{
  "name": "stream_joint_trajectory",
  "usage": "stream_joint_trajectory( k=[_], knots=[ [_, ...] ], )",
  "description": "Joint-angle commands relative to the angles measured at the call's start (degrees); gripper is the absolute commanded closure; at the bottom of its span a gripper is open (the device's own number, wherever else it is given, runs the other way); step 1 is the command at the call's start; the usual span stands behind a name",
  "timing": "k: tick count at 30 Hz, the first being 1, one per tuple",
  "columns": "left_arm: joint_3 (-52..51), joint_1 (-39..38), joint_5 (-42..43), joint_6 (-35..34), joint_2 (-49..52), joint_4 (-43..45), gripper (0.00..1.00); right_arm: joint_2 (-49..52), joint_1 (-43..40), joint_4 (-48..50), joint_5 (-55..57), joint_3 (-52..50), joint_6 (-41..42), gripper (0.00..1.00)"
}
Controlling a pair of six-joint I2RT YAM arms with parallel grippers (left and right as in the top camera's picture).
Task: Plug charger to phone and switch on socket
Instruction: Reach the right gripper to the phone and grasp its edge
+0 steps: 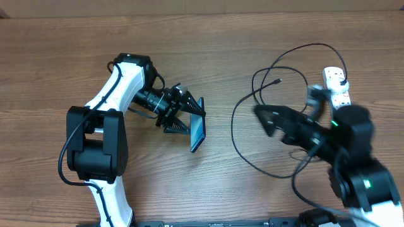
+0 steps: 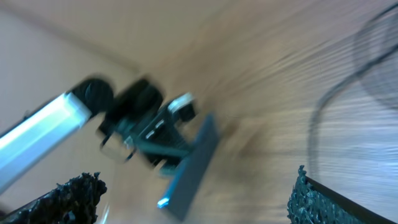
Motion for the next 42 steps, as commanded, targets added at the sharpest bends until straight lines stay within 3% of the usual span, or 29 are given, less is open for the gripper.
stream_joint_trajectory(
  k=[1, 7, 17, 21, 22, 24, 27, 39, 42],
  knots=[
    [1.6, 0.0, 3.7, 1.0, 0.0, 0.1, 0.31, 7.2, 10.3, -1.1, -1.1, 6.1, -0.7, 0.01],
    [1.6, 0.0, 4.6, 1.0, 0.0, 0.1, 0.31, 15.5, 21.6, 2.6, -1.0, 7.8, 0.1, 0.0],
    [1.6, 0.0, 4.9, -1.9, 0.0, 2.1, 0.31, 20.4, 23.8, 4.9, 4.0, 7.8, -0.5, 0.0],
    [1.6, 0.0, 7.3, -4.0, 0.0, 3.5, 0.31, 18.4, 29.6, 2.0, 18.9, 7.8, 5.4, 0.0],
    [1.6, 0.0, 8.1, -4.1, 0.0, 3.5, 0.31, 17.9, 33.8, -0.1, 30.4, 7.8, 10.9, 0.0],
    [1.6, 0.0, 8.3, -4.1, 0.0, 3.5, 0.31, 18.2, 38.7, -1.8, 43.1, 7.6, 16.6, 0.0],
    [1.6, 0.0, 8.5, -4.1, 0.0, 3.5, 0.31, 19.5, 43.1, -0.7, 53.2, 7.2, 21.2, 0.0],
    [1.6, 0.0, 9.6, -6.7, 0.0, 3.6, 0.32, 28.3, 43.6, 5.6, 53.0, 7.0, 21.2, 0.01],
    [1.6, 0.0, 9.6, -6.7, 0.0, 4.2, 0.31, 30.7, 43.6, 6.3, 54.2, 7.0, 21.2, 0.1]
  ],
)
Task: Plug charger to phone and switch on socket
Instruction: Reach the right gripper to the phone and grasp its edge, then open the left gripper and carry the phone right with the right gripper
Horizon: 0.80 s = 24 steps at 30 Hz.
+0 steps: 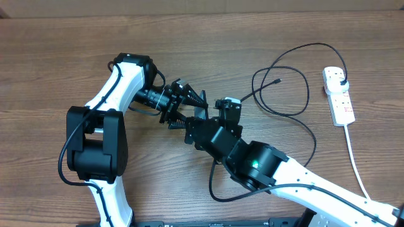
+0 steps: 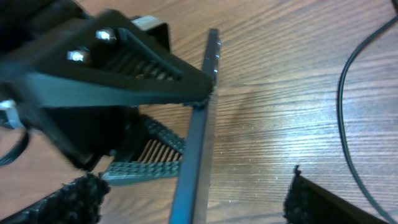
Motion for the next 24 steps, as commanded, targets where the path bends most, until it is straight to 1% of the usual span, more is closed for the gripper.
stream_joint_trajectory(
  k=[1, 4, 8, 12, 16, 20, 24],
  knots=[
    [1.6, 0.0, 3.3, -1.5, 0.0, 0.2, 0.32, 2.4, 0.0, 0.7, 3.1, 0.7, 0.4, 0.12],
    [1.6, 0.0, 4.5, -1.5, 0.0, 0.2, 0.32, 4.2, 0.0, 1.2, 3.4, 0.7, 0.5, 0.18],
    [1.6, 0.0, 5.2, -1.5, 0.0, 0.3, 0.32, 6.2, 0.0, 2.6, 3.5, 0.7, 0.4, 0.21],
    [1.6, 0.0, 5.1, -1.5, 0.0, 0.4, 0.32, 7.2, 0.0, 3.8, 3.6, 0.7, 0.4, 0.28],
    [1.6, 0.0, 5.1, -1.5, 0.0, 0.4, 0.31, 7.1, 0.0, 5.0, 3.6, 0.7, 0.4, 0.4],
    [1.6, 0.0, 5.1, -1.5, 0.0, 0.4, 0.31, 7.1, 0.0, 5.3, 3.1, 0.7, 0.4, 0.57],
    [1.6, 0.0, 5.1, -1.5, 0.0, 0.5, 0.31, 7.1, 0.0, 5.4, 3.1, 0.7, 0.4, 0.66]
  ],
)
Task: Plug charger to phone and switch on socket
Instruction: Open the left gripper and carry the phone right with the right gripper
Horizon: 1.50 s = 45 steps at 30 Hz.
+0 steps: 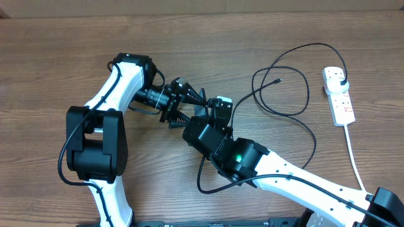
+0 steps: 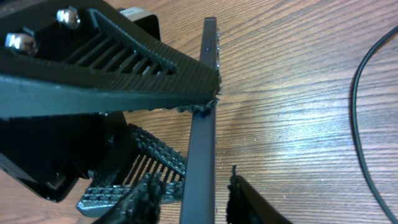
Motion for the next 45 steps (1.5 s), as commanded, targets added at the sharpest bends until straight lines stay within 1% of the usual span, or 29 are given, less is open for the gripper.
stream_joint_trajectory(
  k=[1, 5, 7, 12, 14, 16, 18, 21, 22, 23, 25, 28, 29, 33, 35, 37, 39, 41, 43, 44, 45],
  knots=[
    [1.6, -0.2, 4.0, -0.4, -0.1, -0.6, 0.31, 0.7, 0.0, 0.2, 0.3, 0.7, 0.3, 0.68],
    [1.5, -0.2, 4.0, -0.4, -0.1, -0.4, 0.31, 0.7, 0.0, 0.2, 0.1, 0.7, 0.3, 0.8],
    [1.5, -0.2, 4.0, -0.4, -0.1, -0.4, 0.31, 0.7, 0.0, 0.1, -0.1, 0.7, 0.3, 0.84],
    [1.5, -0.2, 3.0, -0.4, -0.1, -0.4, 0.3, 0.7, 0.0, 0.0, -0.1, 0.7, 0.3, 0.91],
    [1.5, -0.2, 3.0, -0.4, -0.1, -0.4, 0.29, 0.7, 0.0, -0.1, -0.1, 0.7, 0.3, 0.96],
    [1.5, -0.2, 3.0, -0.4, -0.1, -0.4, 0.27, 0.7, -0.1, -0.1, -0.1, 0.7, 0.2, 0.96],
    [1.5, -0.2, 2.4, -0.4, -0.1, -0.3, 0.22, 0.6, -0.3, -0.1, 0.0, 0.7, -0.8, 0.96],
    [1.5, -0.1, -1.1, -0.4, -0.1, 0.2, 0.09, -0.7, -0.9, -0.9, 2.1, 0.7, -4.7, 0.96],
    [1.5, -0.1, -1.9, -0.4, -0.1, 0.5, 0.06, -1.3, -1.2, -1.7, 3.2, 0.7, -4.9, 0.96],
    [1.5, -0.1, -2.4, -0.4, -0.1, 1.1, 0.01, -2.3, -1.7, -3.0, 4.2, 0.8, -4.9, 0.96],
    [1.5, 0.2, -2.4, -0.5, -0.1, 2.2, 0.0, -4.6, -2.8, -5.4, 5.1, 0.8, -4.9, 0.96],
    [1.6, 1.4, -1.9, -3.3, -0.1, 4.2, 0.0, -9.7, -4.8, -10.2, 5.1, 0.8, -4.8, 0.96],
    [1.7, 2.0, -0.7, -3.1, -0.1, 4.9, 0.0, -12.0, -5.6, -12.2, 5.1, 0.8, -4.7, 0.96],
    [3.9, 5.1, 5.7, 1.0, -0.1, 5.3, 0.0, -23.5, -10.0, -20.0, 5.1, 0.8, -4.2, 0.96],
    [6.0, 6.6, 7.1, 1.4, -0.1, 4.8, 0.0, -30.3, -12.6, -23.0, 5.1, 0.8, -2.8, 0.96],
    [9.1, 8.0, 7.3, 1.4, -0.1, 2.8, 0.0, -36.9, -15.3, -24.9, 5.1, 0.8, -1.9, 0.96],
    [12.6, 9.0, 7.3, 3.2, -0.1, -0.1, 0.0, -44.2, -18.0, -25.6, 5.1, 0.7, -1.2, 0.96],
    [16.9, 10.0, 7.3, 6.8, -0.1, -5.2, 0.0, -49.8, -19.6, -25.6, 5.1, 0.7, -1.2, 0.96],
    [21.5, 10.8, 7.1, 12.3, -0.2, -12.5, 0.0, -53.4, -20.7, -25.9, 5.1, 0.7, -1.2, 0.96],
    [23.4, 11.1, 7.1, 13.6, -0.5, -13.6, 0.09, -54.6, -20.9, -26.5, 5.1, 0.7, -1.2, 0.96],
    [24.5, 11.2, 5.3, 13.1, -1.6, -13.6, 0.09, -55.3, -21.0, -27.3, 5.1, 0.7, -1.2, 0.96]
  ],
)
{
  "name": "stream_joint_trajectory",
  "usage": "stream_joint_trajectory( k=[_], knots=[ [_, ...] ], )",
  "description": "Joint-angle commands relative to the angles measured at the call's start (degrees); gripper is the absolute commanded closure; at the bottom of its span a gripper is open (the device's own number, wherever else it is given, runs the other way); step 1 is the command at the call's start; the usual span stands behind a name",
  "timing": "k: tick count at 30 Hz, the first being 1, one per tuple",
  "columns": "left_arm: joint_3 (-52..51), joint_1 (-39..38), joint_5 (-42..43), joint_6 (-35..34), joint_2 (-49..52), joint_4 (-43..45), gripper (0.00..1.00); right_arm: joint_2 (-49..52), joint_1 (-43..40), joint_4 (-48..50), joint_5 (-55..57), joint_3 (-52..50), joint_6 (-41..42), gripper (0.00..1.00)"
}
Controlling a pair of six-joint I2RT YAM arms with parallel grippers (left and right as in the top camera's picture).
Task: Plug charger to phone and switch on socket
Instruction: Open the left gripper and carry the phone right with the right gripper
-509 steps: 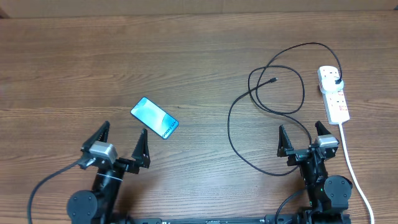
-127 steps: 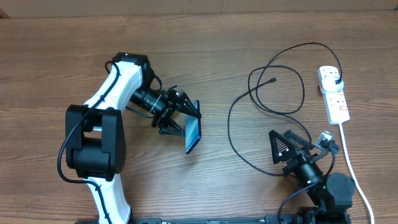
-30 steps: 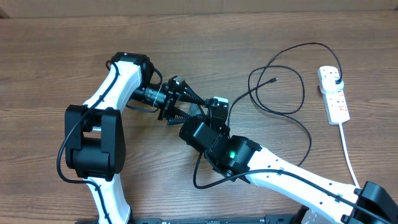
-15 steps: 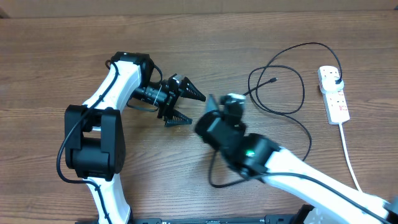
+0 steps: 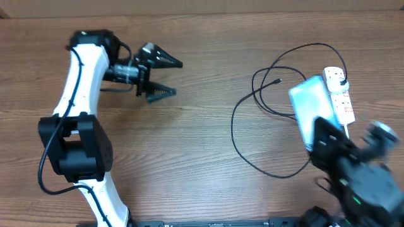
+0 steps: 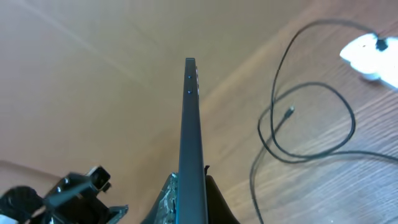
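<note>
The phone (image 5: 308, 108) is raised above the table's right side, pale and blurred from overhead, and my right gripper (image 5: 317, 135) is shut on it. In the right wrist view the phone (image 6: 190, 124) is a dark slab seen edge-on, standing up from between the right gripper (image 6: 191, 182) fingers. The black charger cable (image 5: 252, 129) lies in loops, its free plug tip (image 5: 278, 81) bare on the wood. The white socket strip (image 5: 338, 93) lies at the far right with the charger plugged into its top. My left gripper (image 5: 178, 79) hangs open and empty at upper left.
The wooden table (image 5: 189, 164) carries only the cable and the socket strip. The strip's white lead (image 5: 352, 157) runs down toward the front right edge. The left arm (image 5: 82, 75) stands along the left side. A beige wall (image 6: 93, 74) fills the wrist view's background.
The left gripper has let go of the phone and is now open at the upper left. The right gripper, shut on the phone, is now at the right, near the socket strip and cable.
First the left gripper held the phone on edge at the table's middle, the right arm off to the right. Then the right gripper stood open around the phone's lower end, then closed in on it. Now the right alone holds it, on the right side.
</note>
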Motion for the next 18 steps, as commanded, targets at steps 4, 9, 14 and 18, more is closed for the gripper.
stream_joint_trajectory(
  k=[4, 9, 14, 18],
  knots=[
    [6.4, 0.3, -3.6, 5.2, -8.3, -1.1, 0.08, -1.5, -0.6, -3.7, 0.2, -0.4, 0.7, 0.96],
    [6.4, -0.6, -13.3, 3.0, -22.2, -1.1, 0.1, -1.3, -0.6, -3.0, 0.8, -3.7, 3.0, 0.96],
    [6.4, -5.2, -34.1, -5.6, -39.6, -1.1, 0.02, -1.2, -0.6, -0.3, 1.2, -6.2, 6.9, 0.96],
    [6.3, -13.4, -47.2, -12.6, -54.1, -1.1, 0.0, -0.9, -0.6, 4.3, 1.2, -8.9, 6.9, 0.96]
  ],
)
